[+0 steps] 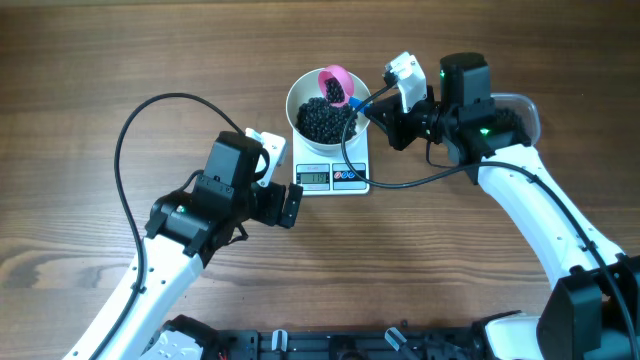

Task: Scoop item into bowl and weigh 150g on scale
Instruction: 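Tip the pink scoop over the white bowl to pour beans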

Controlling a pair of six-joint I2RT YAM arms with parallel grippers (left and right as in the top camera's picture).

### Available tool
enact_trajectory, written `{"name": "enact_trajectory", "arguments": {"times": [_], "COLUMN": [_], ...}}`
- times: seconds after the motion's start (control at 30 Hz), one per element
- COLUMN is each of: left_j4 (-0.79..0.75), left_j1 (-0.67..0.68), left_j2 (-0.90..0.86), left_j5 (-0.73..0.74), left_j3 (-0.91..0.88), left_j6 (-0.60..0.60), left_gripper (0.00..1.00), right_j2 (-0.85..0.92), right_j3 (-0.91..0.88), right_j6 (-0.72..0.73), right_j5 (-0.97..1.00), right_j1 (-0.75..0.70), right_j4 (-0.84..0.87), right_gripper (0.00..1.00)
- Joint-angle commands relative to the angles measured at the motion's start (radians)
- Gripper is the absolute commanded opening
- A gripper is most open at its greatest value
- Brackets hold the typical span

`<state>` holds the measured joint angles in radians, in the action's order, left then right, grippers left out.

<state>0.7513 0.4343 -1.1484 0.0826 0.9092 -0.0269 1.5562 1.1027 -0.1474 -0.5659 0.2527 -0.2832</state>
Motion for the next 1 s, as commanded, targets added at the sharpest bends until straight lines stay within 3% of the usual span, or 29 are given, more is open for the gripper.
{"name": "enact_trajectory", "arguments": {"times": [0.0,0.3,0.7,0.97], "left_j4": [-0.003,-0.003,-0.003,-0.003], "left_j1": [-0.005,-0.005,-0.005,-0.005], "left_j2": [-0.004,-0.004,-0.004,-0.004], "left_j5": [-0.006,-0.006,-0.006,-0.006], "left_j3": [-0.006,-0.006,-0.006,-0.006], "left_j6": [0.013,0.012,0.012,0.012], "left_gripper": [1.00,1.00,1.00,1.00], "right_j2": [0.015,0.015,0.015,0.015], "right_j3": [0.002,0.002,0.002,0.002], "right_j6": [-0.056,-0.171,-0.094,-0.272], "right_j5": [0.008,0.009,0.005,0.005], "right_j1": [0.000,0.000,0.000,0.000], "right_j4": [-0.002,-0.016,-0.017,-0.030], "right_gripper": [0.04,0.04,0.04,0.04]}}
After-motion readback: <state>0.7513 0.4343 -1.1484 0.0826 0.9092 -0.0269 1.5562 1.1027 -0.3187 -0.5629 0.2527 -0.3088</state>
